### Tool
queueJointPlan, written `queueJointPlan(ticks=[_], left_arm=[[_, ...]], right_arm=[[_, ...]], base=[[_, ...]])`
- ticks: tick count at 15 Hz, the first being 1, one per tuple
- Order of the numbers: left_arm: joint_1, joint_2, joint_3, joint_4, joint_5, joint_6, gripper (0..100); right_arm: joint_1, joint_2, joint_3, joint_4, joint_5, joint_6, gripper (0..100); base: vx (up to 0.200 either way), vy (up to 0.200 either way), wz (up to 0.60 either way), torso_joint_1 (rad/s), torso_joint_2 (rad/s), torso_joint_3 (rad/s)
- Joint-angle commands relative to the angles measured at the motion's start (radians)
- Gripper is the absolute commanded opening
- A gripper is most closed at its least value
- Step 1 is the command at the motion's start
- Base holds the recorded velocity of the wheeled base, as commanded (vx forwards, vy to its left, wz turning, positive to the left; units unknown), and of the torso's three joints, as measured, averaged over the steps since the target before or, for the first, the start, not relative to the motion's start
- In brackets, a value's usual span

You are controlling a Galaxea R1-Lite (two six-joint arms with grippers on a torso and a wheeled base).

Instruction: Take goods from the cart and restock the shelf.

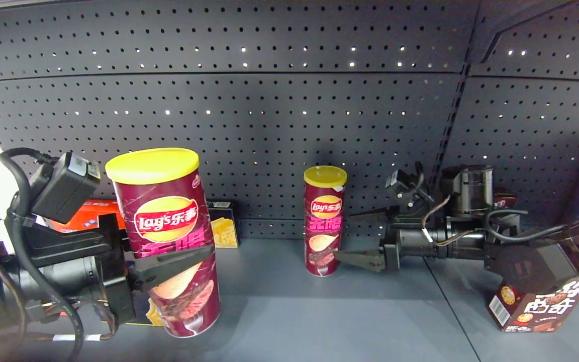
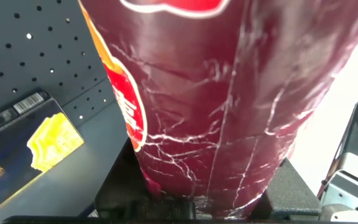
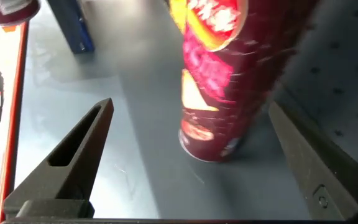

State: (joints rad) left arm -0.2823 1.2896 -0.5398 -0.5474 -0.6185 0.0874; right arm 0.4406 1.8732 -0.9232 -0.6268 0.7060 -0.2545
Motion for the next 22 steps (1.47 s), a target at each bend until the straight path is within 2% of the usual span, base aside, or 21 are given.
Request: queueJointPlan(ticks=[1, 12, 22], left_arm=[[0.000, -0.010, 0.011, -0.002, -0.001, 0.000, 0], [0.000, -0.010, 0.021, -0.002, 0.000, 0.000, 0], [0.003, -0.012, 0.049, -0.002, 0.000, 0.000, 0]], right_arm=[[-0.016, -0.020, 0.001, 0.001, 0.000, 0.000, 100], [-0.019, 0.124, -0.125, -0.001, 0.000, 0.000, 100], [0.021, 0.222, -0.209, -0.004, 0.000, 0.000, 100]], base=[[0.000, 0.000, 0.00, 0.000, 0.00, 0.000], [0.000, 0.000, 0.00, 0.000, 0.00, 0.000], [0.000, 0.000, 0.00, 0.000, 0.00, 0.000]])
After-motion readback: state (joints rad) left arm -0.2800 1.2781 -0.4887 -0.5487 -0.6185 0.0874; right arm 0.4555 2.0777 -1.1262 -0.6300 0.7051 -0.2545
